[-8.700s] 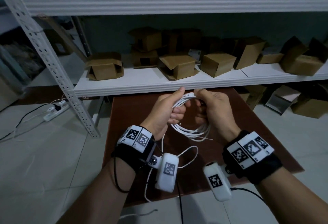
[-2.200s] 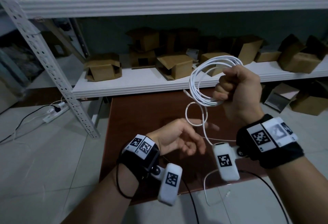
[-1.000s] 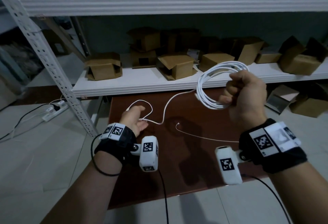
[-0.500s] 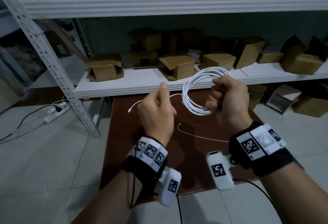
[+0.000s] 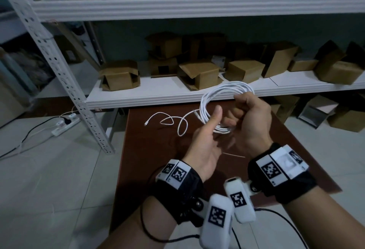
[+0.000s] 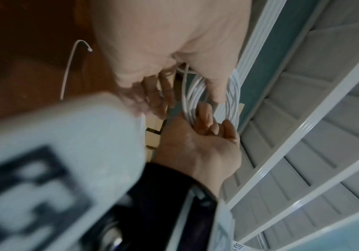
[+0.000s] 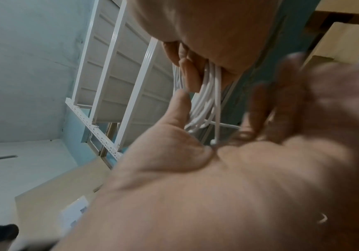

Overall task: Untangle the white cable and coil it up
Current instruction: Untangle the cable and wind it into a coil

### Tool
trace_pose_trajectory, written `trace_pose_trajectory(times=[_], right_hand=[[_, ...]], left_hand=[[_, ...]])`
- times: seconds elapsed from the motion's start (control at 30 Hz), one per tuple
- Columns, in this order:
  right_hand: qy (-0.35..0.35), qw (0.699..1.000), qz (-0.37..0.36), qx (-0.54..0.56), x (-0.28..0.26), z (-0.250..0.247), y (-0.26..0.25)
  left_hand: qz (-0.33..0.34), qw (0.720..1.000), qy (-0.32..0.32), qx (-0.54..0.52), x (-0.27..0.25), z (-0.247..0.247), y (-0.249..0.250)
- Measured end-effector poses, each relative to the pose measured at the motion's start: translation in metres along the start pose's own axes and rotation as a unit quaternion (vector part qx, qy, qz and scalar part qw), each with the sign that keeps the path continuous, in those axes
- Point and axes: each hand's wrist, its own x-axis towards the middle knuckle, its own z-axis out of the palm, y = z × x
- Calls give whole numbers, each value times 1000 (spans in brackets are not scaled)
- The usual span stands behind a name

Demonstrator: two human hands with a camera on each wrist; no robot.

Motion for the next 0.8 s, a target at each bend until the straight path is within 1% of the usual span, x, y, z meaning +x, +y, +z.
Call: trace_pose_trajectory(times=[0.1,0.17,0.27,0.33,0.43,0.5,0.6,0.7,0.8], right_hand=[[-10,1000,-2,-19,-4,1,10],[-31,999,-5,-35,-9,5,17],[-59,997,-8,-52,-20,12,26],[-73,996,-4,-51,-26,15,30],[-88,995,0,-42,-34,18,31],[-108,993,3,-48,-40,20,32],[-128,988,-1,-85,-47,19,36],[-148,979,-31,-134,-46,14,43],[-150,979,-26,-135,-45,10,47]], left_hand=[[74,988,62,-122,14,0,6],[100,977,92,-166,22,-2,6],[88,972,135,-169,29,-8,7],[76,972,144,-171,28,-9,11],[35,971,155,-179,24,-11,19],[16,969,173,-177,23,-15,22],[0,968,209,-138,23,-19,24],[-10,964,241,-108,23,-19,23],[-22,964,257,-59,21,-19,23]])
